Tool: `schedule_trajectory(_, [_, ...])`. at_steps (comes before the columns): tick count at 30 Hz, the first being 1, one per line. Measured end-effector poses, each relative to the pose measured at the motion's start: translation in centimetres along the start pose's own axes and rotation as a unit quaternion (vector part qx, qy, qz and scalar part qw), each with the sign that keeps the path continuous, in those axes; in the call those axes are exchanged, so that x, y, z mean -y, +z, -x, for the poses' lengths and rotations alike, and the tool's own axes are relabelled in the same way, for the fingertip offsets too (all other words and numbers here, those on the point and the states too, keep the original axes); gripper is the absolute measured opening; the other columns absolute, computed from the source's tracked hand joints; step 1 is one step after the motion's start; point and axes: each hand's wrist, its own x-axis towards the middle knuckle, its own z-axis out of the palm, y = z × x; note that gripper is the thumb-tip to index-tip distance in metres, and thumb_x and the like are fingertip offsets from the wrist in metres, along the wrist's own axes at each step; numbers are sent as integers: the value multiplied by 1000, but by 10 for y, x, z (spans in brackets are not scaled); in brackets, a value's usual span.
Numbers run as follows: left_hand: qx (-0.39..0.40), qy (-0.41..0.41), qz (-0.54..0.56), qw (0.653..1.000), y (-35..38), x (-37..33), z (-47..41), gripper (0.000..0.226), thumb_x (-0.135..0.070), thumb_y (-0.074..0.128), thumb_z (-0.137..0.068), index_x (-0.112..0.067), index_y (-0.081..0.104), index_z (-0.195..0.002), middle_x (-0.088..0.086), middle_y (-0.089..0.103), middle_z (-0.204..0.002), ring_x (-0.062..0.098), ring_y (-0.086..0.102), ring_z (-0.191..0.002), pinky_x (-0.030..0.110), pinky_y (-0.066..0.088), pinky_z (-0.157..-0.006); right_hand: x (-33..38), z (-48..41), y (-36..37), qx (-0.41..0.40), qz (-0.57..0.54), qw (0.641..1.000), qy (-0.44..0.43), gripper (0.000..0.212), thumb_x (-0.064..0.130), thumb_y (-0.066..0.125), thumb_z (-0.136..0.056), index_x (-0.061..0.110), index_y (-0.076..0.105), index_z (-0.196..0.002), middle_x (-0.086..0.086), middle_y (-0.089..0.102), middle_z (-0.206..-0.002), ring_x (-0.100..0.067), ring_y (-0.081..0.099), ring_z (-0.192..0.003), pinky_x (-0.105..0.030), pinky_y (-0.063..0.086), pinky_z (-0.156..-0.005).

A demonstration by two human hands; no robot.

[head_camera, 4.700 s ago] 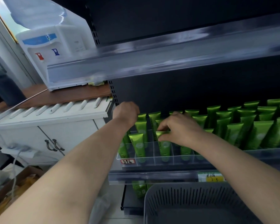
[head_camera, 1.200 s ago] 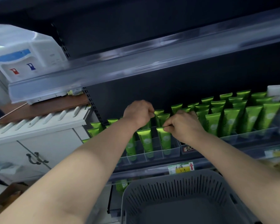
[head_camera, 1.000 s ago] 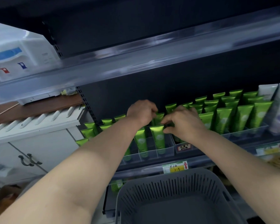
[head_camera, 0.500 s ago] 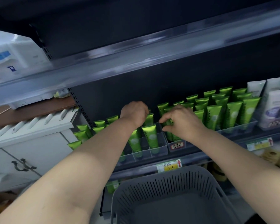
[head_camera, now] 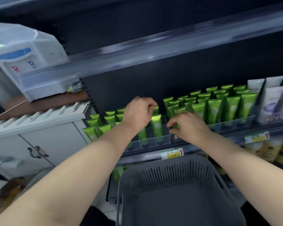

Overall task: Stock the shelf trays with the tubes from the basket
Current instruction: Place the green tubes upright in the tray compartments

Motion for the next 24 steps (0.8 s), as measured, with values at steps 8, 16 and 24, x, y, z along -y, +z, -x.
schedule_trajectory(8, [147,-11,-36,988,25,-2,61,31,-10,51,-94,-24,65,-117,4,67,-116,21,63,-103,38,53,-90,-13,44,25,108,44,993,34,39,31,60,-90,27,56,-129,0,60,-128,-21,49,-118,-38,42,-97])
schedule_trajectory(16, [337,-54,-99,935,69,-5,97,55,-6,48,-94,-12,31,-146,12,39,-145,28,37,-132,41,40,-106,-20,54,41,125,60,989,44,47,25,55,-94,22,44,-140,-3,48,-140,-22,43,-125,-40,39,-100])
schedule_trajectory(24, [261,-62,-152,951,90,21,115,64,3,53,-83,-12,36,-143,9,47,-135,28,44,-120,40,48,-94,-30,33,80,124,92,988,-9,31,22,54,-92,20,56,-122,-1,58,-119,-21,52,-110,-35,39,-82])
